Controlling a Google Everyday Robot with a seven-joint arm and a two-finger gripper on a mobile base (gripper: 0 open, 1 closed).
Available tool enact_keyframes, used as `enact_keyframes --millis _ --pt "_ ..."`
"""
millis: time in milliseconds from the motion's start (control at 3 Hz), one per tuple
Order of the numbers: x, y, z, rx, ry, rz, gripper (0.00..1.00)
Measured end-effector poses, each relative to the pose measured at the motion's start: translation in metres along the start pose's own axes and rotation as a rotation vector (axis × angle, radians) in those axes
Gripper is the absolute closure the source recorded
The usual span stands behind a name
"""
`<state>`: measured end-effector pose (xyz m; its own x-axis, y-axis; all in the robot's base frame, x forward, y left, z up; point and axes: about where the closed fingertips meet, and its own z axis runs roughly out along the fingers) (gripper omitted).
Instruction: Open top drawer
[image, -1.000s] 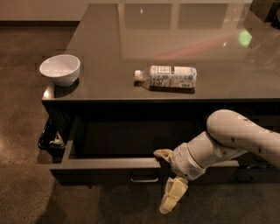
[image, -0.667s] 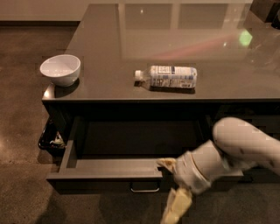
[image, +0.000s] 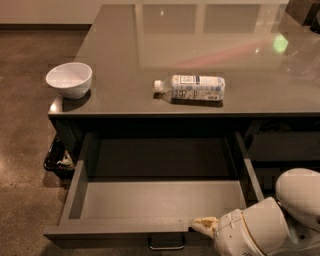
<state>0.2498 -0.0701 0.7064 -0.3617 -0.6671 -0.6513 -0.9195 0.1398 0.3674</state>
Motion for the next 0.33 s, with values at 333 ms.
enact_keyframes --millis 333 --pt "0.0007 0.0019 -0.0009 0.004 -0.002 0.006 0.0"
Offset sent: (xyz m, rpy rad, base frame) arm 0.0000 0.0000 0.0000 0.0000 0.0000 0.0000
